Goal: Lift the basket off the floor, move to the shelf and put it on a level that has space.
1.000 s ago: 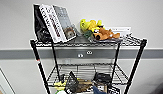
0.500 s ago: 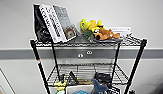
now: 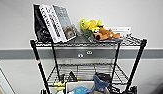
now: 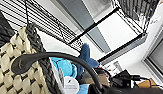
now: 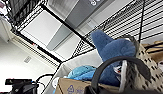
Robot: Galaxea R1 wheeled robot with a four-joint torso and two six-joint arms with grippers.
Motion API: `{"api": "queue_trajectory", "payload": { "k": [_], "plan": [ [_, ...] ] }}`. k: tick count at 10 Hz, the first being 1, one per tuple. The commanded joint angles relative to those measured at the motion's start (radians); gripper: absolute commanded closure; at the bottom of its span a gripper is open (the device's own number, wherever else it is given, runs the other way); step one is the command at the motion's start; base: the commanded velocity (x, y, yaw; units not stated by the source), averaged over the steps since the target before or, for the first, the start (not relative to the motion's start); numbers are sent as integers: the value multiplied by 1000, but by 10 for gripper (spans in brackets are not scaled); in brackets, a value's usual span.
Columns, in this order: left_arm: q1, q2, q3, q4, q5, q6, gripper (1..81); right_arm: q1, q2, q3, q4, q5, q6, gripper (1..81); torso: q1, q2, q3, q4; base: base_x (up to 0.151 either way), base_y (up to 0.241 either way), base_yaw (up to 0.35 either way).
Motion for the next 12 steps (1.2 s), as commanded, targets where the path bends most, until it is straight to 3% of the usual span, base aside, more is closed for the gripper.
{"api": "queue_trajectory", "payload": {
  "k": [1, 5, 12],
  "plan": [
    [-205, -31, 96, 31, -9, -40, 811, 198, -13, 106, 38, 80, 4, 811, 0, 0, 0, 0, 0, 0, 0],
    [-305, -33, 116, 28, 22, -104, 811, 284, -49, 154, 86, 70, 4, 811, 0, 0, 0, 0, 0, 0, 0],
    [-485, -65, 155, -55, 78, -138, 811, 413, -99, 214, 165, 39, 4, 811, 0, 0, 0, 0, 0, 0, 0]
  ]
}}
